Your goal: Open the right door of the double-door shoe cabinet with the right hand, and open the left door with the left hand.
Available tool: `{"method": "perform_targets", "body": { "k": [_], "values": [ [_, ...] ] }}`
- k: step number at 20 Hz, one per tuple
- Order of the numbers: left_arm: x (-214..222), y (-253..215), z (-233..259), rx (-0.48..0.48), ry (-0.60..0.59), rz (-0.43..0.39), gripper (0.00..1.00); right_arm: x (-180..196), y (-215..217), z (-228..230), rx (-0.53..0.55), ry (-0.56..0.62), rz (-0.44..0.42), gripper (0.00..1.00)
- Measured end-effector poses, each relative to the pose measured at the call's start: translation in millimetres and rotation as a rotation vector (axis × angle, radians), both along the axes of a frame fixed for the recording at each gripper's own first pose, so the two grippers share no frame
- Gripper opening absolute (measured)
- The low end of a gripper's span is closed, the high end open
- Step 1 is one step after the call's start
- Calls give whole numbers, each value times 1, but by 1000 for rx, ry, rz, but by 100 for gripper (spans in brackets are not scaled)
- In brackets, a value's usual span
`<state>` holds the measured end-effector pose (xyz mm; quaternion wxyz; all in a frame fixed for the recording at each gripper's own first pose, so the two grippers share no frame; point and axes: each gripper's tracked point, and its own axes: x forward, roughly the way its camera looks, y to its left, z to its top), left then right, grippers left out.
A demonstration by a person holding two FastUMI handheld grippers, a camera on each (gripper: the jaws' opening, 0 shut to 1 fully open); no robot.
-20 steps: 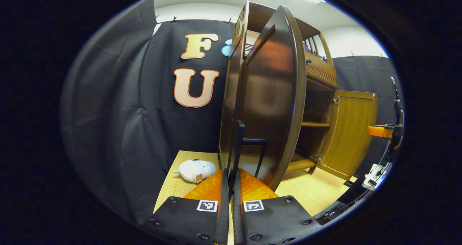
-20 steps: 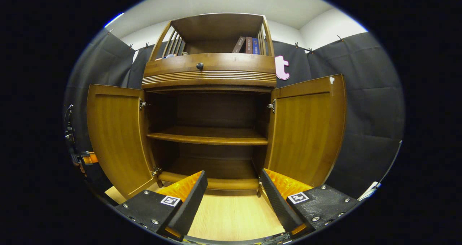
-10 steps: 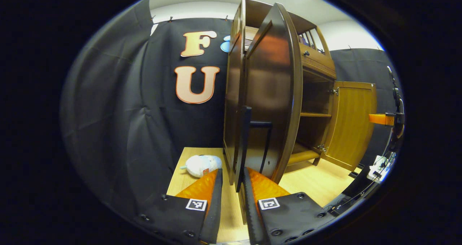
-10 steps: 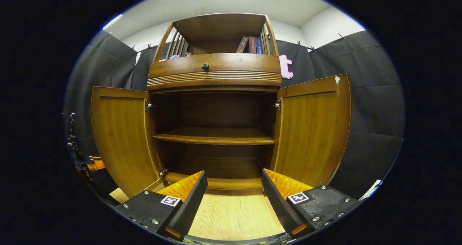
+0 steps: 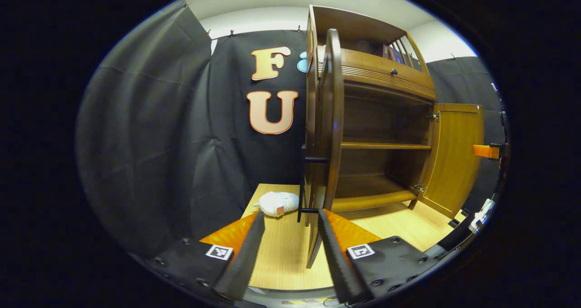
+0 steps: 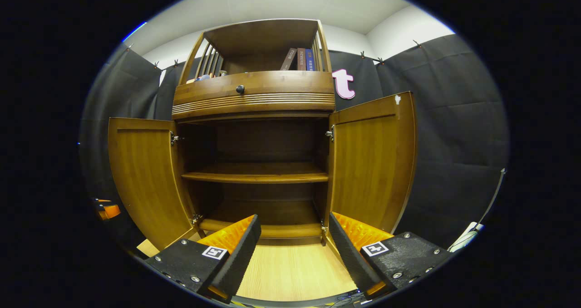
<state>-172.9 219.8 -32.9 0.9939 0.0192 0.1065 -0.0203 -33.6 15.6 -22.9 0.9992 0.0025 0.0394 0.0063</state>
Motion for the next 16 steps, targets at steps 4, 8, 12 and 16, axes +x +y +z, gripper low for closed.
{"method": "perform_targets", "body": {
  "k": [4,8,12,16],
  "values": [
    [-12,-28,33,17,-25,49,90,-1,-21,8,-4,-5,-42,92],
    [-2,-60,76,43,-91,59,99,-2,-39,14,-11,-4,-67,92],
    [19,-97,95,21,-100,32,99,-6,-58,15,-39,4,-85,92],
    [33,-120,98,-3,-101,31,99,-9,-77,28,-40,-17,-119,99]
  ]
}}
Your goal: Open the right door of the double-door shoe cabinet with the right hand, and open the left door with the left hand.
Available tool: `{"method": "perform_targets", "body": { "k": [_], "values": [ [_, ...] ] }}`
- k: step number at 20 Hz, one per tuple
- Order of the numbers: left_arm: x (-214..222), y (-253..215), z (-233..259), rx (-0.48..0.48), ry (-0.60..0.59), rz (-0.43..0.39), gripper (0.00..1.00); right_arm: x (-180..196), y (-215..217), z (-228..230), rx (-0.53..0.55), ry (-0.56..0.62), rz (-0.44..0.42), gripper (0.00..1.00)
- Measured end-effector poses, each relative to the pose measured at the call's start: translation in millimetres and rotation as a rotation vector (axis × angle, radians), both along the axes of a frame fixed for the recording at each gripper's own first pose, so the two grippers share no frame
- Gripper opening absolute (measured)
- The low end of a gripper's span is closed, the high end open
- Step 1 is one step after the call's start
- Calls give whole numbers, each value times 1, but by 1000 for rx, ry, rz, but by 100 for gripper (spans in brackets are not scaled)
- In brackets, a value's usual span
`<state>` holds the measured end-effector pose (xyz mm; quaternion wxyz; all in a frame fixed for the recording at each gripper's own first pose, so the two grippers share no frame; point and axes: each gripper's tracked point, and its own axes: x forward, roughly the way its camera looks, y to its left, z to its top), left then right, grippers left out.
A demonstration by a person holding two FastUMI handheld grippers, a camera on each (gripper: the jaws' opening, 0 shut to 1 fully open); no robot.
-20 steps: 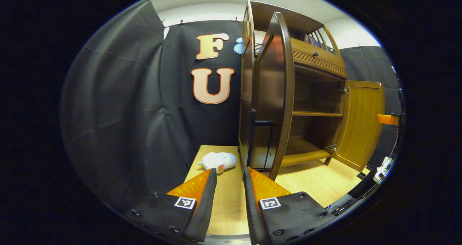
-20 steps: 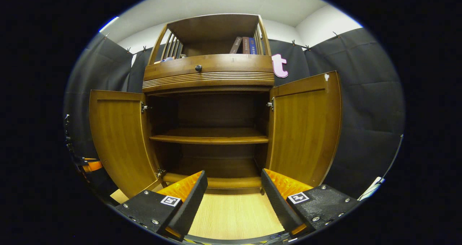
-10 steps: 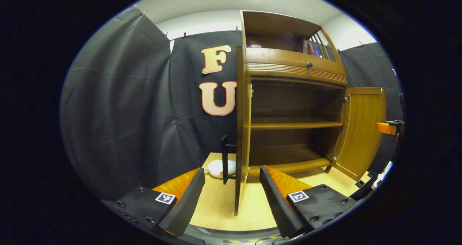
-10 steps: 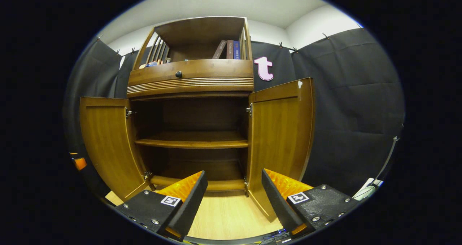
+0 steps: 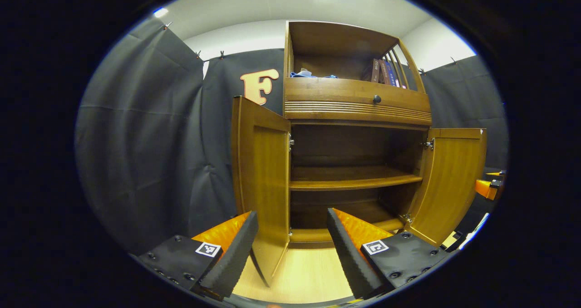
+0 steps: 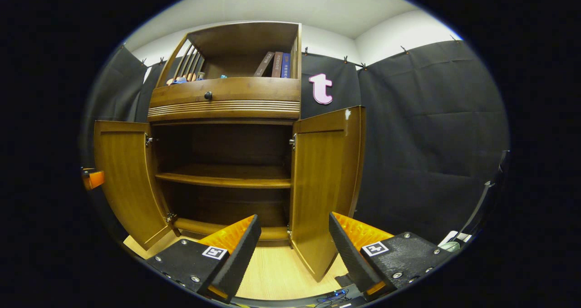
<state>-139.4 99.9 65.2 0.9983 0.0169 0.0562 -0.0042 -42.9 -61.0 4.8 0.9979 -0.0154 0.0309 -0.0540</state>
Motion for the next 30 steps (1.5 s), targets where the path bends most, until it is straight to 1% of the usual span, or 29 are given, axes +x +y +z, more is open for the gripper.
{"method": "perform_targets", "body": {
  "k": [3,7,8,9,14,21,22,23,24,25,30],
  "values": [
    [6,-10,-2,-9,8,-12,99,-2,-11,8,-9,-6,-19,99],
    [10,-12,-4,-11,13,0,99,0,-15,16,-25,-11,-24,99],
    [11,-11,-4,-9,11,6,98,1,-15,16,-26,-11,-22,99],
    [11,-11,-2,-4,6,11,97,2,-14,18,-28,-13,-20,99],
    [11,-12,6,23,-25,16,98,10,-6,21,-37,-19,-4,99],
    [11,-4,10,18,-35,31,98,17,6,27,-64,-29,8,99],
    [11,-2,10,18,-37,33,98,16,7,31,-78,-38,5,92],
    [11,-1,11,18,-39,35,98,16,8,34,-88,-46,5,92],
    [10,0,11,17,-38,35,98,16,10,35,-90,-51,8,95],
    [10,1,11,15,-37,34,98,16,11,36,-90,-52,8,92],
    [9,1,14,17,-44,23,98,12,13,36,-86,-50,3,93]
  ]
}}
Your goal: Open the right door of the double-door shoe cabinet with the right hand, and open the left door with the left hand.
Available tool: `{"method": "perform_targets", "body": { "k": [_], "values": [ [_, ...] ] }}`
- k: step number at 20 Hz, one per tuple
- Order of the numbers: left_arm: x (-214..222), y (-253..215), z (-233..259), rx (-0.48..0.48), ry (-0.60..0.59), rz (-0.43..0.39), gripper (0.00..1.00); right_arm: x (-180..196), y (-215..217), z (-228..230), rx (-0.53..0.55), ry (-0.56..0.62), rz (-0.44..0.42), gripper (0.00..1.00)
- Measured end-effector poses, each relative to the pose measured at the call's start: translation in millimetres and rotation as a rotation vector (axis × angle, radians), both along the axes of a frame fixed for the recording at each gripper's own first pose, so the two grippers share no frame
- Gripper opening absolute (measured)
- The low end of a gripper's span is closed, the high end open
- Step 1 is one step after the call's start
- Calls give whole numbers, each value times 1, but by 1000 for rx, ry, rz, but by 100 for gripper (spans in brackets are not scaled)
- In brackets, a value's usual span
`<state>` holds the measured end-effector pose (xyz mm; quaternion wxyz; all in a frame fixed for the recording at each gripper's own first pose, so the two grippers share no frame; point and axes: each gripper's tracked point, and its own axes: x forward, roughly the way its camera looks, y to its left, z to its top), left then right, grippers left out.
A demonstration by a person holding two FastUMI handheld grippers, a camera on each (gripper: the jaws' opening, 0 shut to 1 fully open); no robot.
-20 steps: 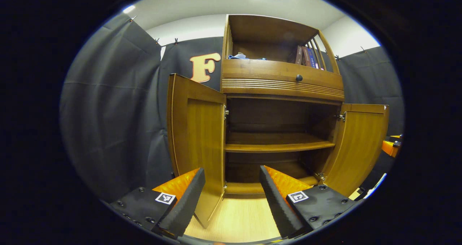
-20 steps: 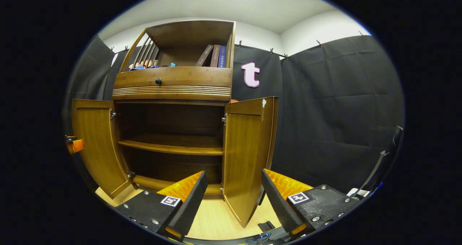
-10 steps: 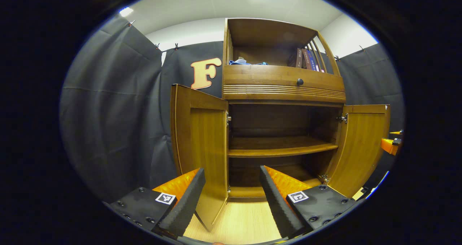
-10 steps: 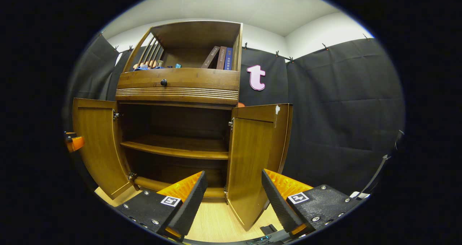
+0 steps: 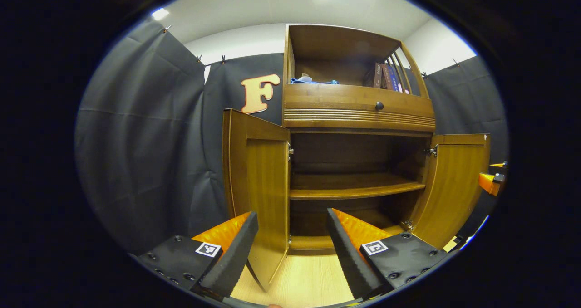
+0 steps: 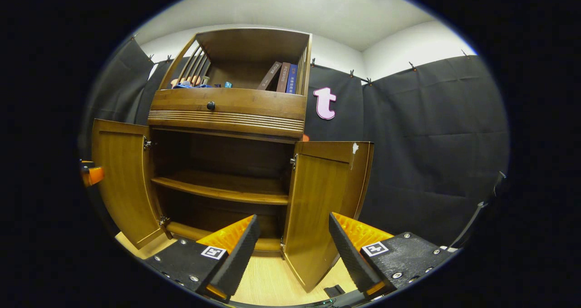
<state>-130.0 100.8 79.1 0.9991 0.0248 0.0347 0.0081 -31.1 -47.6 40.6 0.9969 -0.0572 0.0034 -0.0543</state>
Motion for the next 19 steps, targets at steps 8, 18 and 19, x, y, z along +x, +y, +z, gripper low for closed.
{"method": "perform_targets", "body": {
  "k": [8,18,19],
  "values": [
    [-4,-5,5,-3,-10,-14,97,-9,-3,4,6,-13,-15,99],
    [-9,0,5,1,-12,-15,98,-18,2,5,9,-18,-20,99],
    [-11,1,5,0,-12,-15,98,-18,2,6,8,-18,-23,99]
  ]
}}
